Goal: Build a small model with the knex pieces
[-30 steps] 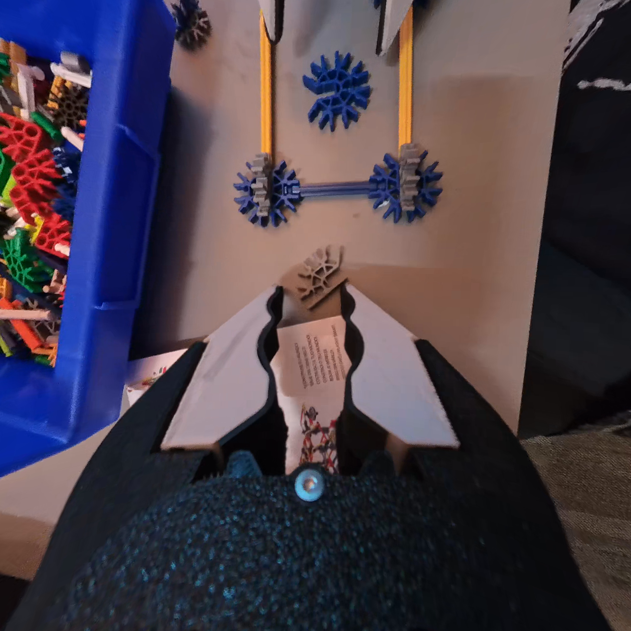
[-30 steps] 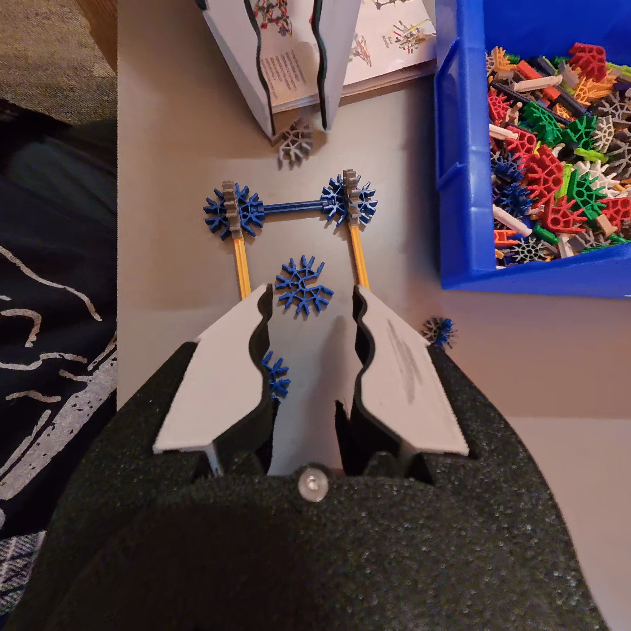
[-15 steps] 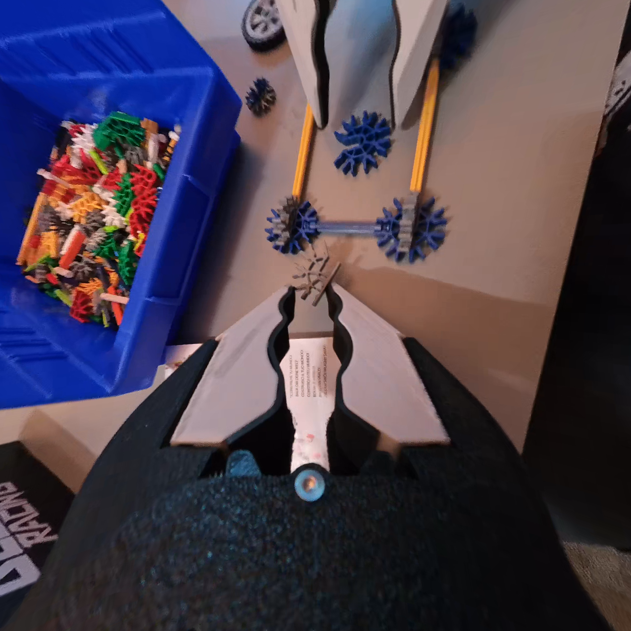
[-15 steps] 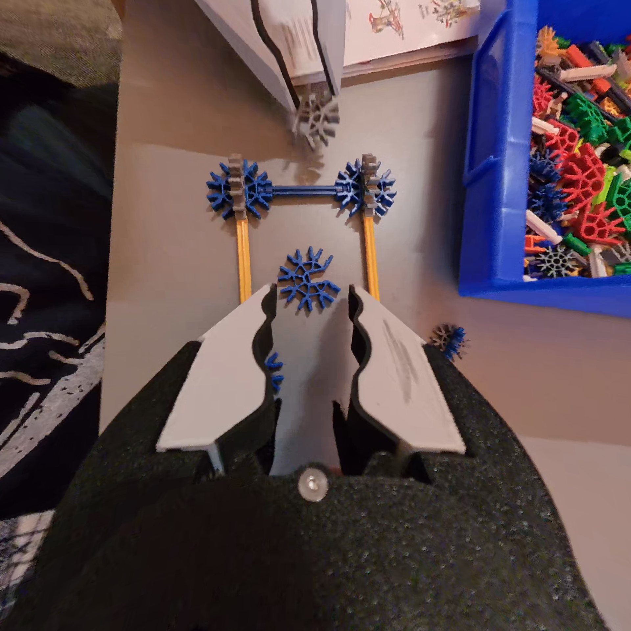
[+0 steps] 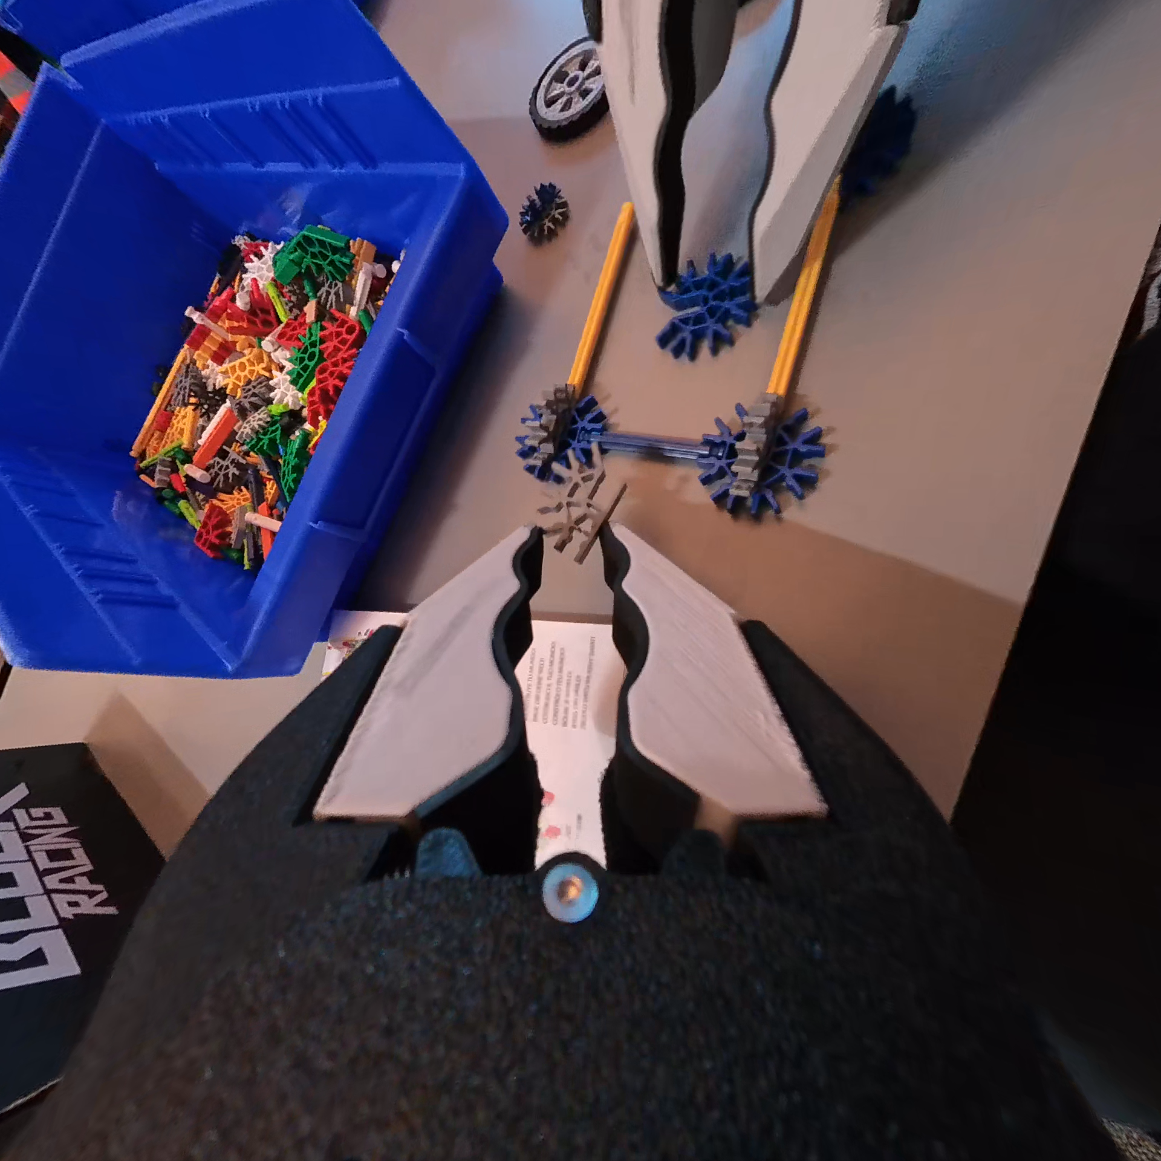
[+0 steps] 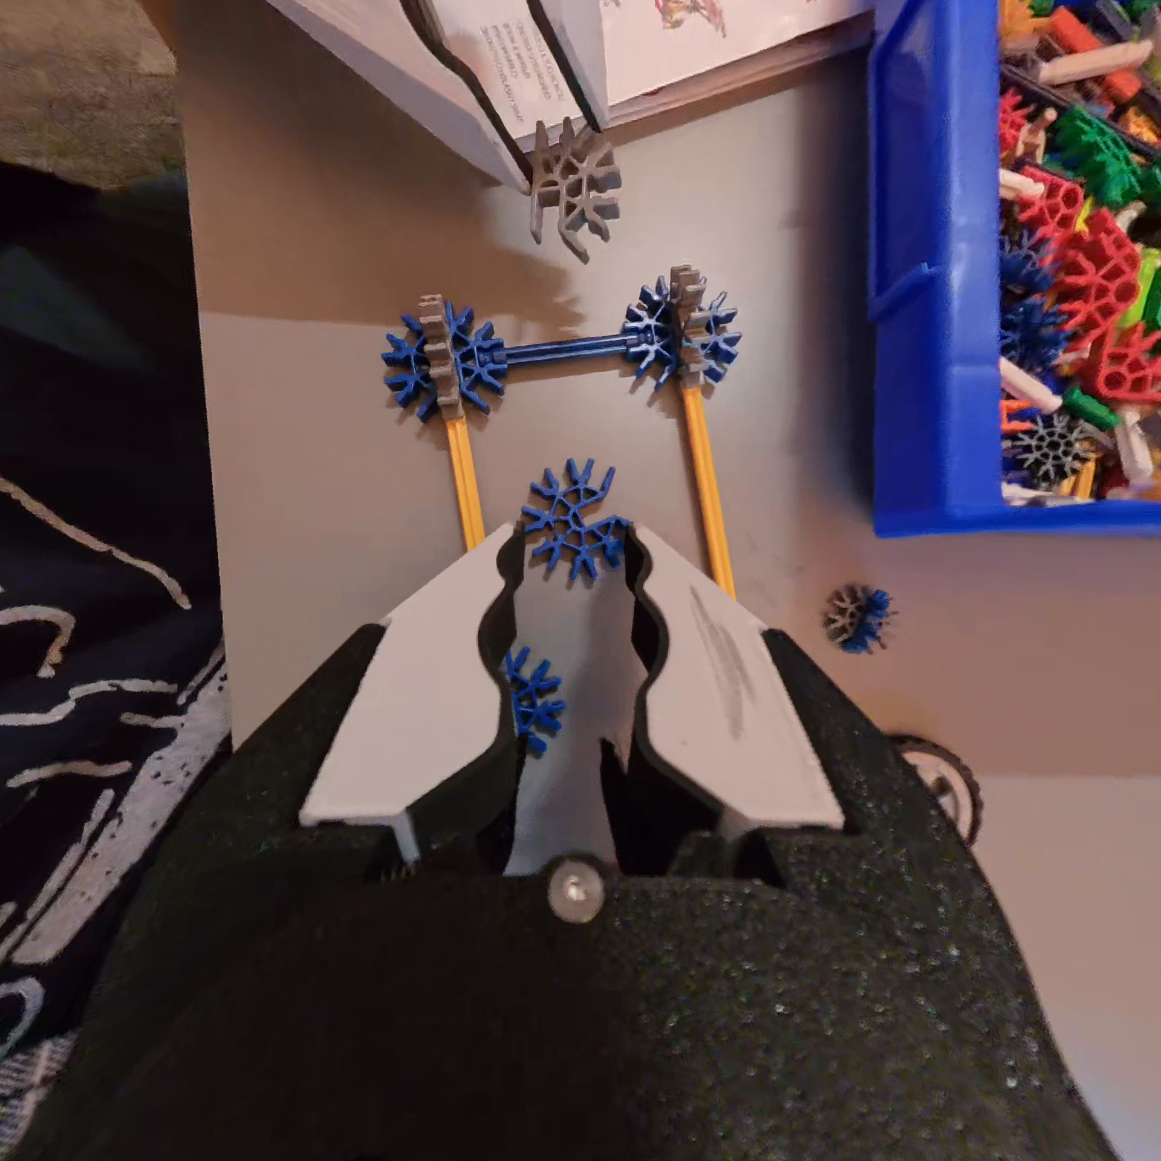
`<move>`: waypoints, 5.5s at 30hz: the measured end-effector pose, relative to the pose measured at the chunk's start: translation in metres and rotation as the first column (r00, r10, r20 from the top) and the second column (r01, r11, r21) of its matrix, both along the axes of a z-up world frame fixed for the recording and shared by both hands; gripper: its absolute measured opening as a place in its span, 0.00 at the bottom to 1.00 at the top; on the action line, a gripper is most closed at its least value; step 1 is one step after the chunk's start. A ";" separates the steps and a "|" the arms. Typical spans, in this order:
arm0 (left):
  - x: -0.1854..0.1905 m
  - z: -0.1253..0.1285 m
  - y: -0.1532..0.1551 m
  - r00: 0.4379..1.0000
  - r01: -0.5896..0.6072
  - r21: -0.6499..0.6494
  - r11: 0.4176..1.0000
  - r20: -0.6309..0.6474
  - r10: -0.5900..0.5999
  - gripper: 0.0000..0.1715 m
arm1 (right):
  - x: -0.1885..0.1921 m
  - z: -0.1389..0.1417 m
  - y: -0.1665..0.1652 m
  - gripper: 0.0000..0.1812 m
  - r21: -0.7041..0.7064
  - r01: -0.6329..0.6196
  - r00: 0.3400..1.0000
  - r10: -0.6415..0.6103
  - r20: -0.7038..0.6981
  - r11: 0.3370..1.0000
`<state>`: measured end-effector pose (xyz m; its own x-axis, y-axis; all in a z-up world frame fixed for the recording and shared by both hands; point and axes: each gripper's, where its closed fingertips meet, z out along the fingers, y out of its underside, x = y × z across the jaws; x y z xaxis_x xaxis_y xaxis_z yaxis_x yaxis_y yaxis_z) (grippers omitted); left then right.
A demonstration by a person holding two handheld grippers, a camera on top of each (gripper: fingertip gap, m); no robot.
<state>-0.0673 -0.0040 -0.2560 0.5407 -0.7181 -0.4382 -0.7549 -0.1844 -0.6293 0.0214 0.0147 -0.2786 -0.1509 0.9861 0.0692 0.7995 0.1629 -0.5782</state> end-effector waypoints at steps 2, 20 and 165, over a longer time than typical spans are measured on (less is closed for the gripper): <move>0.000 0.000 -0.002 1.000 0.000 0.003 1.000 -0.003 0.000 0.10 | 0.001 0.000 0.002 0.16 0.032 -0.058 0.998 0.058 0.018 0.998; 0.006 0.002 0.008 1.000 0.000 0.070 0.998 0.011 0.000 0.10 | -0.002 0.002 0.009 0.18 -0.012 0.258 0.966 -0.258 -0.008 0.966; 0.034 0.056 -0.003 0.959 0.267 0.350 0.898 -0.005 -0.284 0.09 | -0.046 0.077 -0.037 0.20 -0.466 -0.410 0.885 0.218 -0.413 0.784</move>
